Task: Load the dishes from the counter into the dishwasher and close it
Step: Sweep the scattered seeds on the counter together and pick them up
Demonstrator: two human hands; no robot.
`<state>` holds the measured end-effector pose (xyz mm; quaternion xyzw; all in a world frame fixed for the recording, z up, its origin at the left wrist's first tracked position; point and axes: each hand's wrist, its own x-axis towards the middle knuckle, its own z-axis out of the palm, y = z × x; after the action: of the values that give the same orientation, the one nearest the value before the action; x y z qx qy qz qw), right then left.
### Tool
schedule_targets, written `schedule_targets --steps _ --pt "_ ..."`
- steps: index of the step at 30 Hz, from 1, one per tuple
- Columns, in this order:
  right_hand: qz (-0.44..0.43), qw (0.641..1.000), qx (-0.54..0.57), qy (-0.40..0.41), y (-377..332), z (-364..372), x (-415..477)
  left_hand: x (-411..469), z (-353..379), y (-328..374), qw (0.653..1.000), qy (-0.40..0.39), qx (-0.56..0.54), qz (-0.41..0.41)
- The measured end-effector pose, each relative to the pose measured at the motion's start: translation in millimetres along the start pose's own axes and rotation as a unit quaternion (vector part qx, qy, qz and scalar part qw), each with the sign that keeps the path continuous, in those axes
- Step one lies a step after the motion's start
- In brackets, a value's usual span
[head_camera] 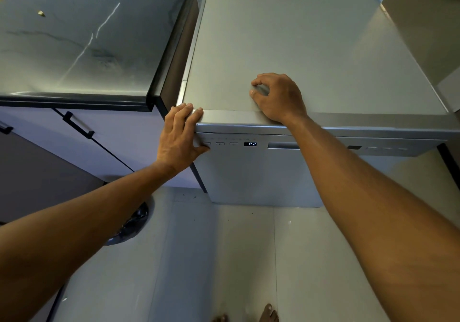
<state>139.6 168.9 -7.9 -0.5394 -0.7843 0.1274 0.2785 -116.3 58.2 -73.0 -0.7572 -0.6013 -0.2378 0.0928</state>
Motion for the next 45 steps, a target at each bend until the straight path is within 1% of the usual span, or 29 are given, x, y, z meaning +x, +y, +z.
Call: schedule_targets --steps 9,13,20,26,28,30,33,36,38,41,43,45 --pt "0.003 1.000 0.008 0.009 3.6 2.6 2.9 1.2 -0.7 -2.0 1.000 -0.003 -0.009 0.007" --pt "0.005 1.000 -0.006 0.008 1.8 3.3 3.4 1.9 -1.8 -3.3 1.000 -0.002 -0.021 0.013" --pt "0.004 0.999 -0.038 0.012 -3.7 4.0 2.2 -1.6 1.1 1.0 1.000 -0.003 -0.031 0.003" --pt "0.007 0.999 -0.048 0.015 -8.9 0.1 10.5 3.4 -4.3 2.9 0.999 0.001 -0.034 -0.024" --pt "0.006 0.998 -0.060 0.008 -8.0 0.9 9.0 1.7 -8.0 7.9 0.998 -0.011 -0.048 -0.028" --pt "0.021 0.998 -0.064 -0.002 -9.4 1.9 12.3 4.5 -16.9 7.8 0.998 -0.034 -0.053 -0.029" --pt "0.085 0.995 -0.042 0.020 -18.7 10.8 24.7 12.1 -36.8 0.7 0.993 -0.062 -0.095 -0.032" --pt "0.162 0.986 0.014 0.044 -54.5 34.3 45.1 21.3 -67.9 -18.0 0.985 -0.049 -0.161 -0.039" --pt "0.174 0.981 0.059 0.055 -81.7 53.5 54.6 27.9 -88.0 -39.9 0.984 -0.036 -0.167 -0.056" --pt "0.127 0.977 0.164 0.054 -130.1 86.5 80.5 35.7 -119.6 -100.9 0.979 0.031 -0.158 -0.127" --pt "0.093 0.977 0.187 0.049 -156.6 103.9 95.8 37.2 -137.3 -141.4 0.970 0.067 -0.135 -0.192" --pt "0.058 0.979 0.192 0.036 -187.9 123.8 112.0 33.5 -153.8 -187.3 0.958 0.059 -0.124 -0.251"
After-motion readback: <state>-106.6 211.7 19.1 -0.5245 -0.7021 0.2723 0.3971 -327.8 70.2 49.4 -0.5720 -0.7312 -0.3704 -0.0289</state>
